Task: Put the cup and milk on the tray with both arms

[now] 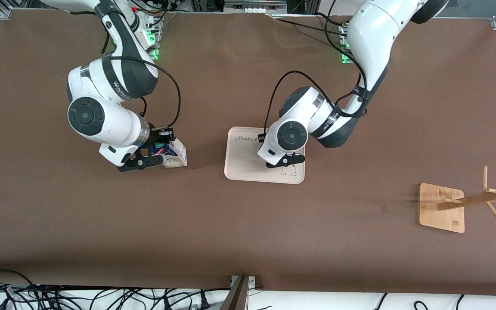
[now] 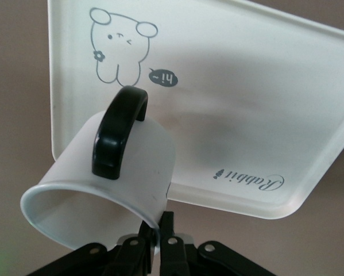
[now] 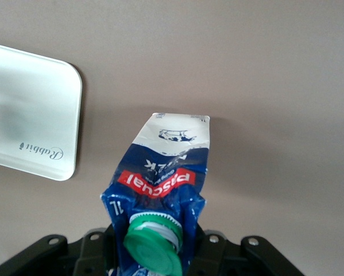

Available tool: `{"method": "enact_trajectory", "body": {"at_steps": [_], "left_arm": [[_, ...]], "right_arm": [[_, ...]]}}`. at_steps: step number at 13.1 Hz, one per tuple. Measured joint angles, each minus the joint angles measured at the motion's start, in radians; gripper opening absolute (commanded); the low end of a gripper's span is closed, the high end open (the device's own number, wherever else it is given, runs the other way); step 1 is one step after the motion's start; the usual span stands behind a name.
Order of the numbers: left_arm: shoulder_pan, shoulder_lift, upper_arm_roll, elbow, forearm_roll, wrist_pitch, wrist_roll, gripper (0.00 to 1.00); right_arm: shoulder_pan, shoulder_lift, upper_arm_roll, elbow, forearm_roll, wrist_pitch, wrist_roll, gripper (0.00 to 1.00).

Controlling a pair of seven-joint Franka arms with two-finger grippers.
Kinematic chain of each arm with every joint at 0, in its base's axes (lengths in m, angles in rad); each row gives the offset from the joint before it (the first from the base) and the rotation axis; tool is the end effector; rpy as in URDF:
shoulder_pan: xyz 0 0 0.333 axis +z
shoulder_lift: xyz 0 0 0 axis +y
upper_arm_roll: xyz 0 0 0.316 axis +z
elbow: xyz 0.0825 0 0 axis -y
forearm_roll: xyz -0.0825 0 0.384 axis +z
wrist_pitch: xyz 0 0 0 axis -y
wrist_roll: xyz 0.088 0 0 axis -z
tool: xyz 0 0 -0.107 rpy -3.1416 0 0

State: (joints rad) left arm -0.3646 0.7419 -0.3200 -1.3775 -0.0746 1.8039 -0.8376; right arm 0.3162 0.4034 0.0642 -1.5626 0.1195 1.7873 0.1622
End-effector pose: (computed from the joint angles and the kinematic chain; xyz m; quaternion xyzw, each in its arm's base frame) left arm 0.5629 -0.4124 0.2723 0.9730 0.1123 -0.2013 0.0097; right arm 0.6052 0.2476 0.3999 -0.9896 -0.0889 0.1042 0.0434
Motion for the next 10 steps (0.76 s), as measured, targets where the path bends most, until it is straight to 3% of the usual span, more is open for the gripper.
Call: {"method": "enact_trajectory", "body": {"at_steps": [5,6,7,10], "left_arm": [[0.000,0.046,0.009,0.001,0.004,0.028,-0.002,0.00],[-0.001,0.052,0.008,0.002,0.004,0.041,-0.003,0.44],[-0.002,0.052,0.008,0.003,0.004,0.042,-0.004,0.99],[-0.002,0.058,0.009,0.002,0.008,0.037,-0.004,1.00]], "right_arm": [[-0.001,0.002,-0.005,0.001,0.000,0.000,0.002,0.40],[-0.001,0.003,-0.005,0.001,0.000,0.000,0.002,0.40],[-0.001,0.003,-0.005,0.001,0.000,0.000,0.003,0.40],[0.000,0.003,-0.004,0.002,0.000,0.000,0.004,0.40]]}}
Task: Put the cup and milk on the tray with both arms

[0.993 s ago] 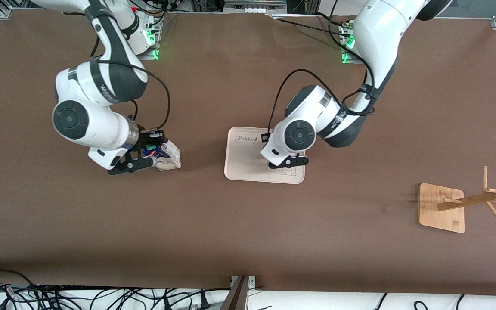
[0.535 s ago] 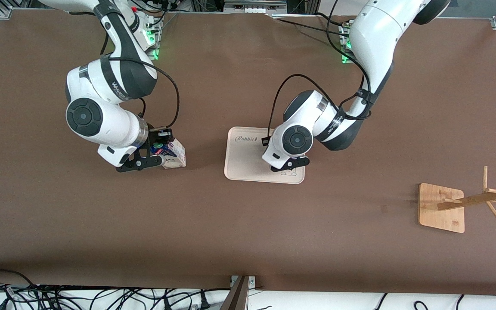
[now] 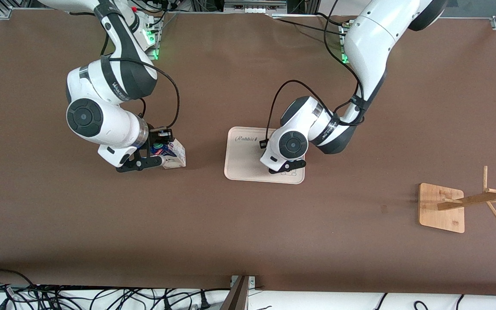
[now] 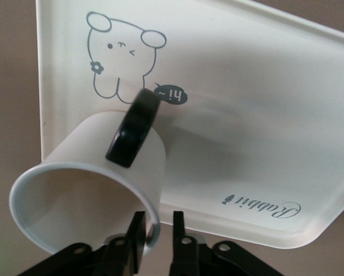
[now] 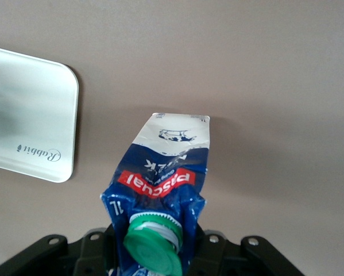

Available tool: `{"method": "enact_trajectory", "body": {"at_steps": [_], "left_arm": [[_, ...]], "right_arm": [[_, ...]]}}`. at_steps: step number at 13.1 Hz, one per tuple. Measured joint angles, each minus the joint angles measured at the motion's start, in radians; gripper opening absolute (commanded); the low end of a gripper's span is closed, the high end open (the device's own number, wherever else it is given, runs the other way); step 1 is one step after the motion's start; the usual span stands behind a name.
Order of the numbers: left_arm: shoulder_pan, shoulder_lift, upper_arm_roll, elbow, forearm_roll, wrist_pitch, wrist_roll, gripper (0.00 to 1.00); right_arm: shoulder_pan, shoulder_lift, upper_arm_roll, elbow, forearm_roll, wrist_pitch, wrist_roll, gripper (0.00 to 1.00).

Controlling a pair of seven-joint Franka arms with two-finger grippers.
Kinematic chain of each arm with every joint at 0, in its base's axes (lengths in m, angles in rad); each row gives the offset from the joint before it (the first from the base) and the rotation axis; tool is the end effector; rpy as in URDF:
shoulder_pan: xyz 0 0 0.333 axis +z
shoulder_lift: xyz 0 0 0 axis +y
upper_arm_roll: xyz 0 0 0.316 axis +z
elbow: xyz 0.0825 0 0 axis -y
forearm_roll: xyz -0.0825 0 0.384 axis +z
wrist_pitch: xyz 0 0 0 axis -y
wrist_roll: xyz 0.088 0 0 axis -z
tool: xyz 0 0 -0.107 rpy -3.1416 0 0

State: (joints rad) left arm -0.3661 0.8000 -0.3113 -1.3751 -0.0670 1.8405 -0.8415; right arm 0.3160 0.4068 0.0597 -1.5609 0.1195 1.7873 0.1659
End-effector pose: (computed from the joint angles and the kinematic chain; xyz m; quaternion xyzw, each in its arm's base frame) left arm 0.5659 -0.4093 0.2347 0.9705 0.1210 -0.2084 0.0040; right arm 0.6068 0.2452 0.3984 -0.9900 -0.0848 0.1048 0.0424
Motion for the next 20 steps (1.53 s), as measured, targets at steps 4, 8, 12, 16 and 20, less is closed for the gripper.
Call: {"method": "enact_trajectory", "body": {"at_steps": [4,8,12,16,20], "left_arm": [[0.015,-0.008,0.001,0.029,0.003,-0.014,-0.001,1.00],[0.097,-0.111,0.004,0.097,0.012,-0.196,0.077,1.00],[0.262,-0.262,0.009,0.138,0.029,-0.347,0.369,1.00],[0.338,-0.433,0.004,0.141,0.187,-0.482,0.588,1.00],[0.357,-0.472,0.003,0.139,0.241,-0.495,0.698,1.00]], "right_arm": [[0.009,0.000,0.002,0.001,0.001,0.000,0.036,0.40],[0.100,0.004,0.006,0.014,0.002,0.002,0.192,0.40],[0.237,0.041,0.008,0.069,0.002,0.042,0.421,0.40],[0.325,0.097,0.008,0.078,0.002,0.183,0.540,0.40],[0.352,0.142,0.008,0.083,0.002,0.262,0.560,0.40]]}}
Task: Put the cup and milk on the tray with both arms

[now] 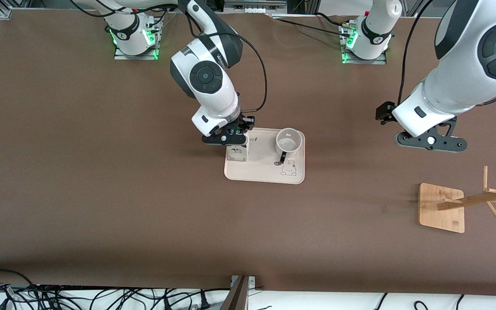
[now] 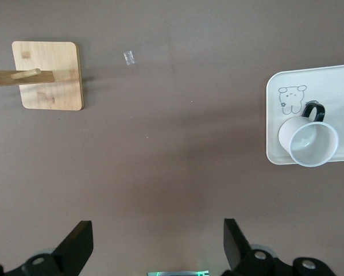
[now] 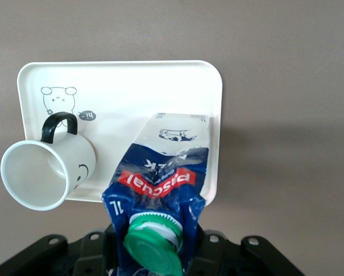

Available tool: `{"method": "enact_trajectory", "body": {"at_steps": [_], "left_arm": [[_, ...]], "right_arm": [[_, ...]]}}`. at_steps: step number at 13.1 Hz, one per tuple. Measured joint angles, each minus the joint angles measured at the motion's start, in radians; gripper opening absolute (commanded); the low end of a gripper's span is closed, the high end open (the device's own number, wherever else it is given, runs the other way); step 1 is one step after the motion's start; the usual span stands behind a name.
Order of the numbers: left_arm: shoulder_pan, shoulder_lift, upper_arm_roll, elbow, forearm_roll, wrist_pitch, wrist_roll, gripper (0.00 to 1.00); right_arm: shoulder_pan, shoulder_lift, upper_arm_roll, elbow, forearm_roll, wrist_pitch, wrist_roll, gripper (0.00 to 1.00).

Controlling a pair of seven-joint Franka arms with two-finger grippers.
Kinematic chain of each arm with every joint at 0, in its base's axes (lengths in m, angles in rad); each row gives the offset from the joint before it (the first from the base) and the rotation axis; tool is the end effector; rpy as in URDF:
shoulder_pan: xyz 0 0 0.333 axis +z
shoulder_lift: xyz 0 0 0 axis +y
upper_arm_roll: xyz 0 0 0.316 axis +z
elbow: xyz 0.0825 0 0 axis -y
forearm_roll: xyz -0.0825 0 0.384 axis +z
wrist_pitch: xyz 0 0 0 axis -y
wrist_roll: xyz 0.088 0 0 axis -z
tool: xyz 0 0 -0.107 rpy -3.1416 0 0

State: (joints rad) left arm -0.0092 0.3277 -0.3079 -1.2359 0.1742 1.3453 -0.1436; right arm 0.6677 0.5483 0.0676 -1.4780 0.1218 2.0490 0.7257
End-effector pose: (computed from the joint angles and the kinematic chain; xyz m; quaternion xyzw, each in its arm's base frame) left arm 0.6078 -0.1417 0.5750 -0.9914 0.0727 0.0909 0.0594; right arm 0.5251 0.4731 0.3612 -0.9970 0.0277 0.0392 0.0613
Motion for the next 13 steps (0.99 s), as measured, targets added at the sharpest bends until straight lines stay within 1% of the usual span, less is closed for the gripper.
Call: {"method": "enact_trajectory", "body": {"at_steps": [1,2,3,4,5,6,7,8,10,13], "left_arm": [[0.013,-0.005,0.008,-0.006,-0.003,0.008,0.020,1.00],[0.022,-0.025,0.030,-0.032,-0.015,0.039,0.045,1.00],[0.026,-0.061,0.066,-0.083,-0.042,0.100,0.071,1.00],[0.029,-0.110,0.107,-0.153,-0.076,0.178,0.097,1.00],[0.033,-0.167,0.143,-0.233,-0.103,0.251,0.118,1.00],[0.036,-0.225,0.166,-0.309,-0.117,0.303,0.135,1.00],[0.036,-0.284,0.178,-0.382,-0.120,0.333,0.146,1.00],[0.035,-0.334,0.180,-0.438,-0.120,0.351,0.148,1.00],[0.034,-0.390,0.188,-0.501,-0.120,0.364,0.148,1.00],[0.035,-0.395,0.203,-0.514,-0.120,0.364,0.149,1.00]], "right_arm": [[0.004,0.009,0.000,0.001,0.000,0.004,0.001,0.40],[0.008,0.016,0.000,0.001,0.000,0.007,0.002,0.40],[0.011,0.023,0.000,0.001,0.000,0.007,0.003,0.40],[0.013,0.029,0.000,0.001,0.000,0.008,0.003,0.40],[0.014,0.034,0.000,0.001,0.000,0.009,0.004,0.43],[0.015,0.039,-0.001,0.001,0.000,0.011,0.004,0.50],[0.015,0.042,-0.002,0.002,0.000,0.016,0.004,0.78],[0.015,0.044,-0.003,0.002,-0.001,0.019,0.004,1.00],[0.015,0.045,-0.008,0.004,-0.001,0.022,0.004,1.00],[0.013,0.035,-0.022,0.045,-0.002,0.014,0.003,1.00]]}}
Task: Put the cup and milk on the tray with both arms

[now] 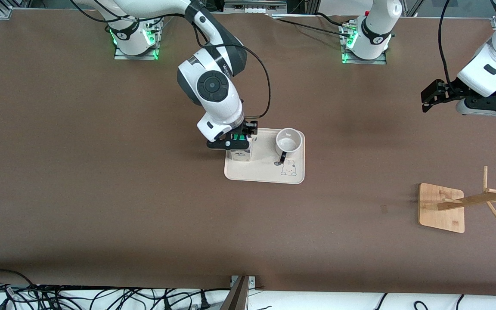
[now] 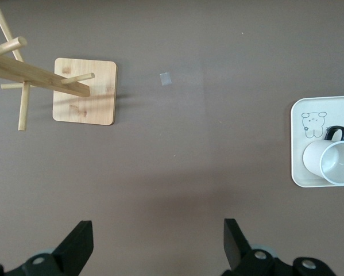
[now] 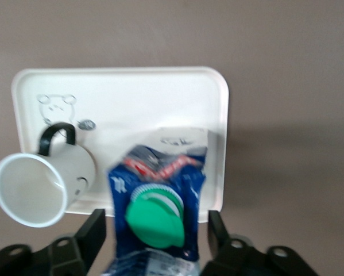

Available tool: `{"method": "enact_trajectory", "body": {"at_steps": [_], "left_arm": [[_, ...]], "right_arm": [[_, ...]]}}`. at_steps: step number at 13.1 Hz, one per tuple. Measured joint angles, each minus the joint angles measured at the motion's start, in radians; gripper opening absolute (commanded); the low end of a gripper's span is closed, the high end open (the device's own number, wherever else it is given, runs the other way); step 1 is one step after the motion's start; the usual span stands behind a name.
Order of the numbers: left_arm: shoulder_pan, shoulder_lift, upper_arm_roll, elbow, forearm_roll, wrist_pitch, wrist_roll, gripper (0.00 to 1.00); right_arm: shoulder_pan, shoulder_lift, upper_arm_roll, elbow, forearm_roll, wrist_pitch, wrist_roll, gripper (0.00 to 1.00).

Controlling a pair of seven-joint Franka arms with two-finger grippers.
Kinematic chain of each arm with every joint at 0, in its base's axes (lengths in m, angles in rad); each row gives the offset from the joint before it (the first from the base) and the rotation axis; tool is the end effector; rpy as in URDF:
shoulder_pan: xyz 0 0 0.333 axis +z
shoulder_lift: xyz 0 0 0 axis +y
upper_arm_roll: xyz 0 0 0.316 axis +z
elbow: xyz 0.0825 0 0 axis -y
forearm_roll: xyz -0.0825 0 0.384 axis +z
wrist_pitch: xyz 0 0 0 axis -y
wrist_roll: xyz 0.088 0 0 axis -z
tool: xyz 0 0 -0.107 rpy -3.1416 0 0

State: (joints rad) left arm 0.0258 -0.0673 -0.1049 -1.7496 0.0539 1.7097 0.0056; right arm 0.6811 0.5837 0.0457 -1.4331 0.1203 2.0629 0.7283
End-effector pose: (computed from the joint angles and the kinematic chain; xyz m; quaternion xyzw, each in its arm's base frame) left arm 0.5414 -0.0395 0.5885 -0.9984 0.0456 -0.0146 0.0297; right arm 0.5364 0.4773 0.3580 -0.9970 0.0320 0.0267 0.0648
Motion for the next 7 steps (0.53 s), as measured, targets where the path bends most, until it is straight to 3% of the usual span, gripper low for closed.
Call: {"method": "enact_trajectory", "body": {"at_steps": [4,7], "left_arm": [[-0.001,0.004,-0.003,0.000,0.000,0.000,0.000,1.00],[-0.001,0.004,-0.003,0.000,0.000,0.000,0.000,1.00]], "right_arm": [[-0.009,-0.117,-0.102,0.044,0.000,-0.134,-0.005,1.00],[-0.033,-0.216,-0.203,0.046,0.011,-0.278,-0.144,1.00]]}}
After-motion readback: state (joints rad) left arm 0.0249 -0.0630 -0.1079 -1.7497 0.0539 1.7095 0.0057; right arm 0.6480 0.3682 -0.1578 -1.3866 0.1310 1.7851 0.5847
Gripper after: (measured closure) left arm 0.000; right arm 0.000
